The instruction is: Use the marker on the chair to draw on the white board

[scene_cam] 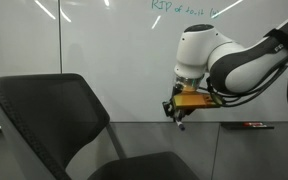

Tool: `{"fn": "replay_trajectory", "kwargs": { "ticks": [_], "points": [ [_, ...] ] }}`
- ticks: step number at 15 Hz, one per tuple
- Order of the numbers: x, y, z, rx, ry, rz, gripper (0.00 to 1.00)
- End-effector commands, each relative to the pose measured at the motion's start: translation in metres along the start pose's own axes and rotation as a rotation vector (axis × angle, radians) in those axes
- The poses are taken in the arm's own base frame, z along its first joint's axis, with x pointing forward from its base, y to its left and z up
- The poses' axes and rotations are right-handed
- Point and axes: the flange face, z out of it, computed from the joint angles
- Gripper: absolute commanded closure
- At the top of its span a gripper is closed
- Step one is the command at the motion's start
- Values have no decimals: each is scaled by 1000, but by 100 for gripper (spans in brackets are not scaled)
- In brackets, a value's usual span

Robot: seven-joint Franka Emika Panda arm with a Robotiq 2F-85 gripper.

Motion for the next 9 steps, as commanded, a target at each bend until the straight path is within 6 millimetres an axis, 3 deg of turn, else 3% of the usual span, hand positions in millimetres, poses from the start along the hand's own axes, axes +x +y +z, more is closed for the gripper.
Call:
{"fn": "replay_trajectory", "kwargs": {
  "ticks": [1,9],
  "points": [
    [20,7,-15,43,58,3,92],
    [75,37,-27,49,144,68,92]
  ]
}}
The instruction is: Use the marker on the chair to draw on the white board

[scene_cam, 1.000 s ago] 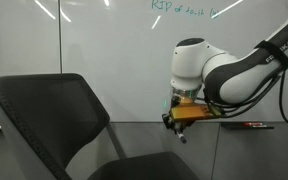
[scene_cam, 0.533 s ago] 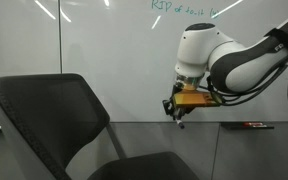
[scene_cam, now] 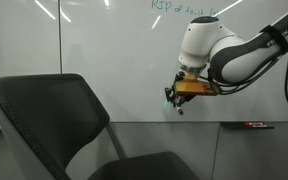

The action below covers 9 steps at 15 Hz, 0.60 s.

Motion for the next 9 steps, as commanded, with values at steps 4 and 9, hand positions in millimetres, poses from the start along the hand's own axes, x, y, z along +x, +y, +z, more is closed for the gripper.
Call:
{"fn": "replay_trajectory", "kwargs": {
  "ticks": [4,9],
  "points": [
    [44,30,-22,3,78,43,92],
    [58,53,-49,-2,120,52,92]
  ]
}}
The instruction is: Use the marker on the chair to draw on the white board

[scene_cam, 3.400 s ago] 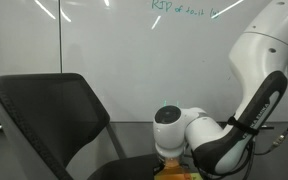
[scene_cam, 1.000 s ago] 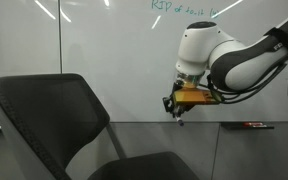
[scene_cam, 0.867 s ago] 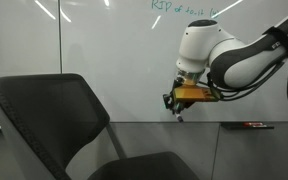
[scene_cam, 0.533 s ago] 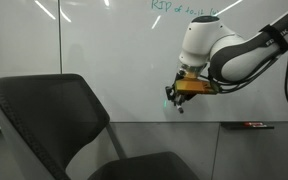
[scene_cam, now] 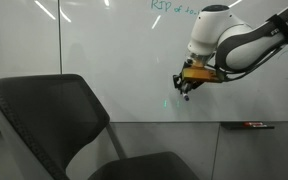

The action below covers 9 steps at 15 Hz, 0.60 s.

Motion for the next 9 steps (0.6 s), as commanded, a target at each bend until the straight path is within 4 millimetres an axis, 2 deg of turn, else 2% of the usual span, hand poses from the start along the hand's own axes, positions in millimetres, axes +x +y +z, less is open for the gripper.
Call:
{"fn": "replay_trajectory", "kwargs": {
  "ticks": [1,5,9],
  "points": [
    [16,19,-25,10,53,-6,92],
    [30,39,-26,-6,56,16,92],
    [26,59,-33,25,-80,-4,92]
  ]
}}
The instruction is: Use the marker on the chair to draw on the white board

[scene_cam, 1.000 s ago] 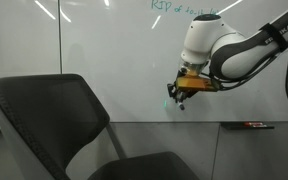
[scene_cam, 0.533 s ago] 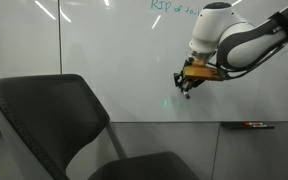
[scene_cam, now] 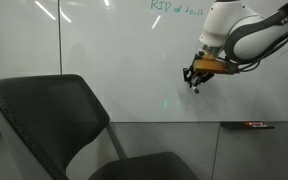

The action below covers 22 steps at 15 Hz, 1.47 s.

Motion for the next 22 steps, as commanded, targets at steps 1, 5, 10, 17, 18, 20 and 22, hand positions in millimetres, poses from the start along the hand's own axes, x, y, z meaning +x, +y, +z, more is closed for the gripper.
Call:
{"fn": "replay_trajectory", "kwargs": {
  "ticks": [1,5,10,17,18,20,22],
  "points": [
    [-4,20,-18,54,-122,-36,92],
    [9,41,-25,47,-178,-75,92],
    [27,77,-40,33,-213,-112,92],
    [40,90,-43,58,-135,-238,92],
    [41,89,-42,69,-119,-254,92],
    [42,87,-40,92,-97,-272,92],
    [43,86,-38,106,-73,-282,92]
  ]
}}
